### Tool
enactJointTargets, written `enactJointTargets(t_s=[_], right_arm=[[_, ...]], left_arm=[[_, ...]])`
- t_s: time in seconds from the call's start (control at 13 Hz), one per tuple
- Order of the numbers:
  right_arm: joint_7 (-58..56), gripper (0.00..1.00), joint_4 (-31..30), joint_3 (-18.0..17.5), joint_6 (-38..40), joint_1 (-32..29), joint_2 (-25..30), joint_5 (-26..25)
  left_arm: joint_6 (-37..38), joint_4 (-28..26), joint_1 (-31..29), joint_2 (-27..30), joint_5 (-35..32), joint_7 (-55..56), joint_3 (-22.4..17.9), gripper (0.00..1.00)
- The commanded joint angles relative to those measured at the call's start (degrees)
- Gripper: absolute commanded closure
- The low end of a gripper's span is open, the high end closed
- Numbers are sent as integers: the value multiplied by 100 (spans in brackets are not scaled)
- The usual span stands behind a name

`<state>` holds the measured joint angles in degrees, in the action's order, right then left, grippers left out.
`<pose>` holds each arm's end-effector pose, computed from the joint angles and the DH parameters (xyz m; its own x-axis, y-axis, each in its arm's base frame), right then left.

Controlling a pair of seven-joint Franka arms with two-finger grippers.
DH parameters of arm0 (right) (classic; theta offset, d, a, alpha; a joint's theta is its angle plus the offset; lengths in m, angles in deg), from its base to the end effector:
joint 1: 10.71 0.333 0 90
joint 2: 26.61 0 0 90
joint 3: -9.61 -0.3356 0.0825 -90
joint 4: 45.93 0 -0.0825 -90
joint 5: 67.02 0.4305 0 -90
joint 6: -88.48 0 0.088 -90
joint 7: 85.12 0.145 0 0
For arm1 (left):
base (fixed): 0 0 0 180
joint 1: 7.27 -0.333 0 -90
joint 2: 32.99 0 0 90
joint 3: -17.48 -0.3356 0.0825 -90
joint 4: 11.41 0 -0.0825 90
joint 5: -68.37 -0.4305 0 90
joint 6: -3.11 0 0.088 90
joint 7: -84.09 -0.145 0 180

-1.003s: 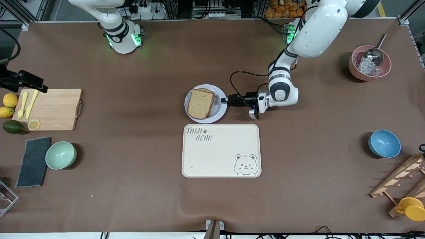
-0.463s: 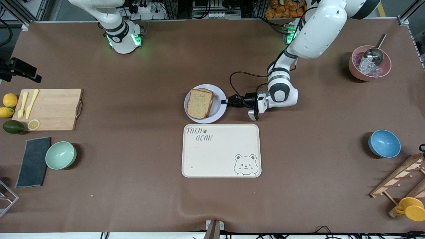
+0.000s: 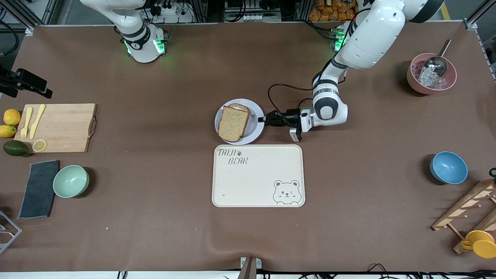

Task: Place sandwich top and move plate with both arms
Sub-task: 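Close the left gripper on the white plate rim, then slide the plate with the left gripper onto the bear tray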

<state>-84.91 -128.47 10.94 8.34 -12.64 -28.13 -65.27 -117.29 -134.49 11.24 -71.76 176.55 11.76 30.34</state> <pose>0.5882 -0.0285 0.6423 0.9961 -0.0552 -0.0684 -0.0573 -0.9979 -0.0295 0.4363 -0.3719 0.0461 0.9987 -0.0400 -0.0327 0.0204 -0.2750 0.9612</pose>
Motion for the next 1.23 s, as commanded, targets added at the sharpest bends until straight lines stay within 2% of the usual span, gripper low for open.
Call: enactJointTargets(t_s=[0.0, 0.54, 0.93, 1.16], right_arm=[[75, 0, -95, -98, -55, -114, 64, 88], [75, 0, -95, -98, -178, -105, -6, 88], [75, 0, -87, -98, -169, -105, -6, 88], [84, 0, -87, -98, -160, -88, -6, 88]], left_arm=[[-10, -163, -162, 369, 212, -141, 120, 100], [-10, -279, -285, 994, 212, 288, 120, 100], [-19, 380, -549, 766, 212, 386, 102, 100], [-63, 881, -567, 318, 168, 377, 41, 100]])
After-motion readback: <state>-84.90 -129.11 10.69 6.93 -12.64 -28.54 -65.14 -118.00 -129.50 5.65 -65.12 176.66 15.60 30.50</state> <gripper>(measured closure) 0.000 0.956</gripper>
